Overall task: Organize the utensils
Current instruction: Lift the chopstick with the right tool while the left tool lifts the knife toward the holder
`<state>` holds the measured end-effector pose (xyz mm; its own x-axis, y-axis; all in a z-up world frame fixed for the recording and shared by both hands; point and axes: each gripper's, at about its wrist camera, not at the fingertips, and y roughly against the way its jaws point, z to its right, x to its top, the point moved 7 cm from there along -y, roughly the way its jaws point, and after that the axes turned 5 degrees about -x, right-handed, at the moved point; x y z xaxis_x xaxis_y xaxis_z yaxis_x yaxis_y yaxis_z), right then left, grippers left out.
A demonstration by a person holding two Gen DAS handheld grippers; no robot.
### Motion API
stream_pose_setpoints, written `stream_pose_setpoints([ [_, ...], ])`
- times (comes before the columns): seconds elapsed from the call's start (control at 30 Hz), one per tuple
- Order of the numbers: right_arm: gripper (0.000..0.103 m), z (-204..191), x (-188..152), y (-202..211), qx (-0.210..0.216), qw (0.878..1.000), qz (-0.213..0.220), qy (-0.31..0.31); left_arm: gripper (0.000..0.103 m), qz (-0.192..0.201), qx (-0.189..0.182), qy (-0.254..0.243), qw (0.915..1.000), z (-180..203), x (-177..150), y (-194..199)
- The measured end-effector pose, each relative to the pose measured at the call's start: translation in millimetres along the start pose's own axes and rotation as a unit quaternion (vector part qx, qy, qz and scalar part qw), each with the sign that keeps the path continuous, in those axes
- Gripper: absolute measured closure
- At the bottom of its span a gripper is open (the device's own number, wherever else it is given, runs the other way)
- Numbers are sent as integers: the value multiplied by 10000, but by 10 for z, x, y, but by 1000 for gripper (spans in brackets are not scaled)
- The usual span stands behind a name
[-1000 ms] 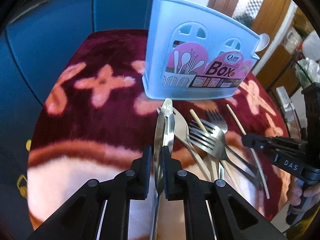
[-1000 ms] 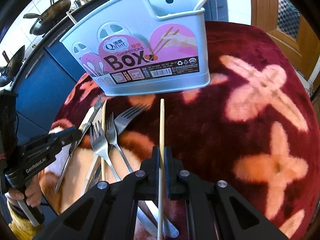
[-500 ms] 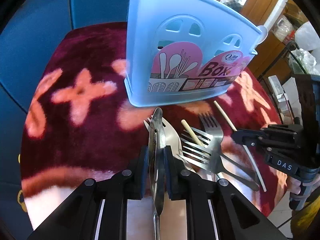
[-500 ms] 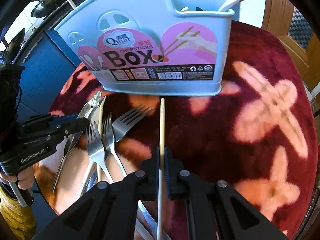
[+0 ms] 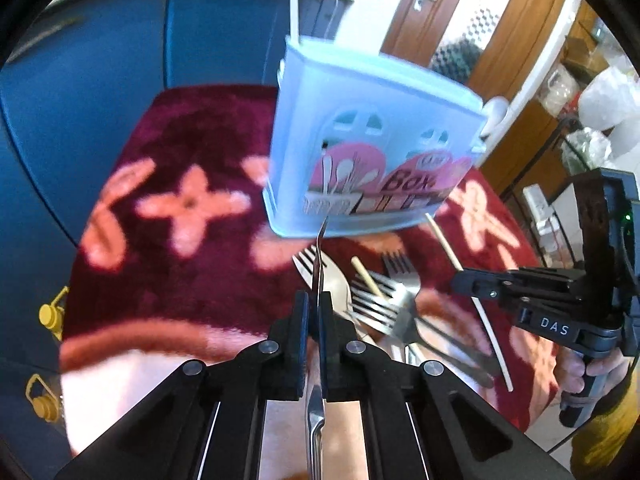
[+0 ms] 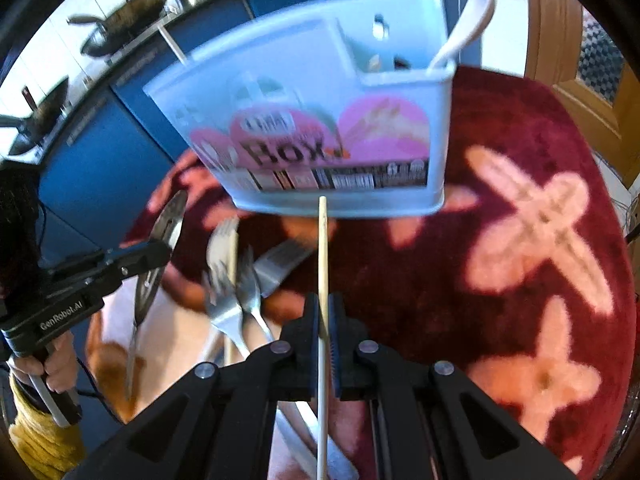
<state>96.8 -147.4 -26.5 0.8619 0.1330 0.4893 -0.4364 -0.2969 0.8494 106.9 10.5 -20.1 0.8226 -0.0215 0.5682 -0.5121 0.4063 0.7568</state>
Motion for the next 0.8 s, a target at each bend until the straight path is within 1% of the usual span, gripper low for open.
stream_pose_setpoints([
  [0.23,97,-36,93,499,2,9949,1012,-28,99,770,82,56,9970,93,154,365],
  [0.27,97,-41,112,590,-29,9927,1206,-23,99,890,92,63,9960,105,182,418],
  [0.33,97,-45,137,712,-40,9892,1465,-25,99,1113,90,94,9937,139,260,516],
  [0.47,97,-33,254,908,-4,9812,1927,-75,99,1407,49,169,9899,181,399,631],
  [0.6,97,-41,415,1026,-88,9736,2275,-134,99,1703,169,139,9852,214,604,711],
  [0.73,97,6,538,1047,7,9709,2382,-229,99,1891,157,151,9817,262,833,760],
  [0.8,97,25,587,1064,48,9697,2429,-273,99,2046,191,146,9785,284,977,802],
])
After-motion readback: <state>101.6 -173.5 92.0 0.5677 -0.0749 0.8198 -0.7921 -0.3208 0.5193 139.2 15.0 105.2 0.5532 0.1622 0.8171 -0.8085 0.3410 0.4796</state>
